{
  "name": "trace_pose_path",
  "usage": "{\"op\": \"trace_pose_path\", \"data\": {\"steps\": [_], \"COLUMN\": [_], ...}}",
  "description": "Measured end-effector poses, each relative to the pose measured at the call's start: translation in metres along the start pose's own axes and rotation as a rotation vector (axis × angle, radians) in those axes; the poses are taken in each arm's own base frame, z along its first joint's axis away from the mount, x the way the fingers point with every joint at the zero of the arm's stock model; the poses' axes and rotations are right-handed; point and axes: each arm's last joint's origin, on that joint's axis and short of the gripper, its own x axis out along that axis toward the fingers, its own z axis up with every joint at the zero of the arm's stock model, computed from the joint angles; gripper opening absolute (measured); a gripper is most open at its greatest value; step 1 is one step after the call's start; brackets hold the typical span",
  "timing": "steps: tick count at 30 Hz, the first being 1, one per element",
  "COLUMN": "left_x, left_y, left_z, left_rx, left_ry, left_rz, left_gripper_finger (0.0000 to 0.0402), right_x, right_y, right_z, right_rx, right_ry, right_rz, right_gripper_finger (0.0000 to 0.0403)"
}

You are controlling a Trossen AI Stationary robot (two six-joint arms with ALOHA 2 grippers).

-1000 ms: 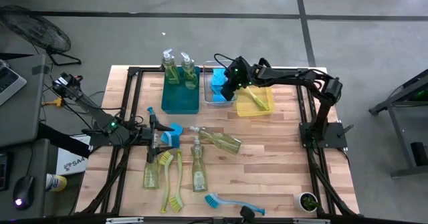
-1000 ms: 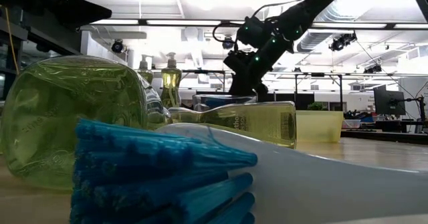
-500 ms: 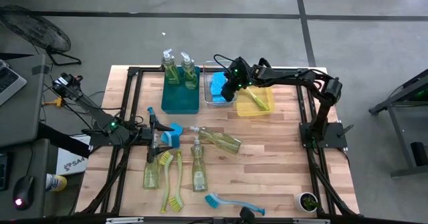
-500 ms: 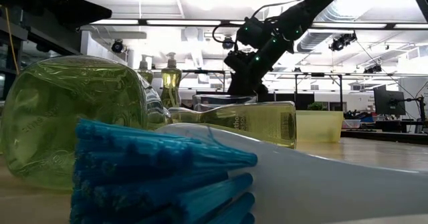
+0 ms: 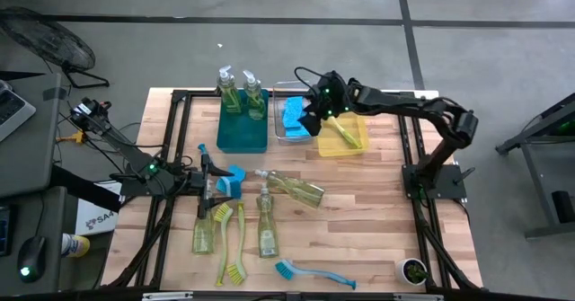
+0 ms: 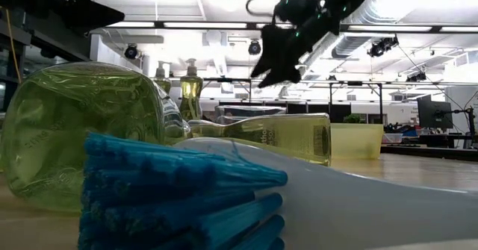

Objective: Pick & Place Kitchen Sink Supplies
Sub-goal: Put the dishwashing liquid into the blue bin

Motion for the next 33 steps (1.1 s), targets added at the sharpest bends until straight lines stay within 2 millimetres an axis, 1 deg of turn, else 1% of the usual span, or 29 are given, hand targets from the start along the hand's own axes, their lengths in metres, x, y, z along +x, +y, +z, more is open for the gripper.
{"op": "trace_pose_path", "data": {"steps": [5,9,15,20,27,31,33], "left_x": [0.000,0.000,0.000,0.000,0.000,0.000,0.000], "left_y": [0.000,0.000,0.000,0.000,0.000,0.000,0.000], "left_z": [0.000,0.000,0.000,0.000,0.000,0.000,0.000], "left_rx": [-0.010,-0.011,-0.018,-0.020,-0.020,-0.021,-0.021], "left_ry": [0.003,0.003,0.002,0.001,0.001,0.000,0.000], "left_rz": [0.000,0.000,0.000,-0.001,-0.001,0.000,-0.001], "left_gripper_finger": [0.0321,0.0321,0.0321,0.0321,0.0321,0.0321,0.0321], "right_x": [-0.018,-0.032,-0.042,-0.045,-0.054,-0.057,-0.055], "right_y": [0.036,0.068,0.115,0.147,0.184,0.196,0.199], "right_z": [-0.002,-0.010,-0.029,-0.049,-0.074,-0.081,-0.083], "right_rx": [-0.052,-0.105,-0.156,-0.165,-0.172,-0.194,-0.216], "right_ry": [0.034,0.077,0.150,0.234,0.280,0.243,0.225], "right_rz": [0.102,0.155,0.185,0.176,0.140,0.069,0.036], "right_gripper_finger": [0.0252,0.0252,0.0253,0.0253,0.0253,0.0252,0.0252]}}
